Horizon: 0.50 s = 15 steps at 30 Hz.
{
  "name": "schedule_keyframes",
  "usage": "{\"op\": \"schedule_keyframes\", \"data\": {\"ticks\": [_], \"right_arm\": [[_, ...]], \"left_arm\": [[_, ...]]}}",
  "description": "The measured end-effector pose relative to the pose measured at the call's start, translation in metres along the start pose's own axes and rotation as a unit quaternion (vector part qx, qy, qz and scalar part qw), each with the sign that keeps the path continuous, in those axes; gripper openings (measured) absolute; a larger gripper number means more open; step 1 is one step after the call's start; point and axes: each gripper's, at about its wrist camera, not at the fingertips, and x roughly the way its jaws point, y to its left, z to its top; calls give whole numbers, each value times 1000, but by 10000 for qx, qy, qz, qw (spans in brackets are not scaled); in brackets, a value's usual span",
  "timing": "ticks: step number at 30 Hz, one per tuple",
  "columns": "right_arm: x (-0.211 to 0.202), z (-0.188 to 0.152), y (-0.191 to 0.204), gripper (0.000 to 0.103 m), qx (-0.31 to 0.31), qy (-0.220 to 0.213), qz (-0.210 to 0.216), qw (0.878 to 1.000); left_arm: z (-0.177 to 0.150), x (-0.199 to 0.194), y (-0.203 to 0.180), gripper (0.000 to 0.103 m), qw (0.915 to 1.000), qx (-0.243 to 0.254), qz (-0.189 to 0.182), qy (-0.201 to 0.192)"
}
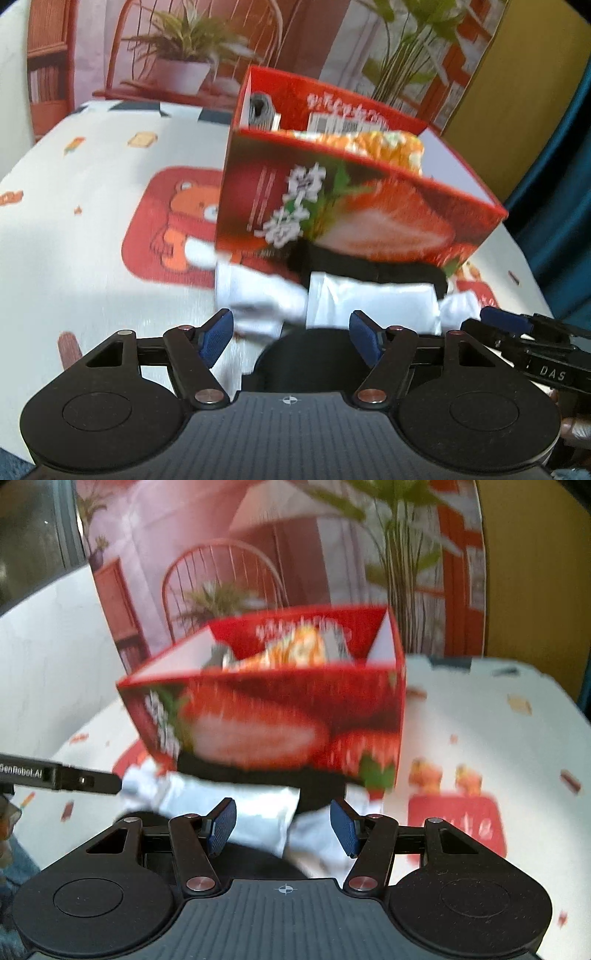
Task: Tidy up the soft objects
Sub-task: 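Open both tools and move them back toward the items on the table, then lower both tools onto the black eye mask and close on its edges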
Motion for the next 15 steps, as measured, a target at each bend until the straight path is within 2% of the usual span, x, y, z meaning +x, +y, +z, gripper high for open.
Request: {"op": "schedule_keyframes", "data": {"ticks": [5,15], "right_arm": [[7,-16,3,54,151,437,-54,9989],[5,-26,0,56,271,920,-296,9950]], "left_arm": [[-14,4,1,71,9997,-31,18,237],[-22,11,4,71,9979,-82,85,630]]}}
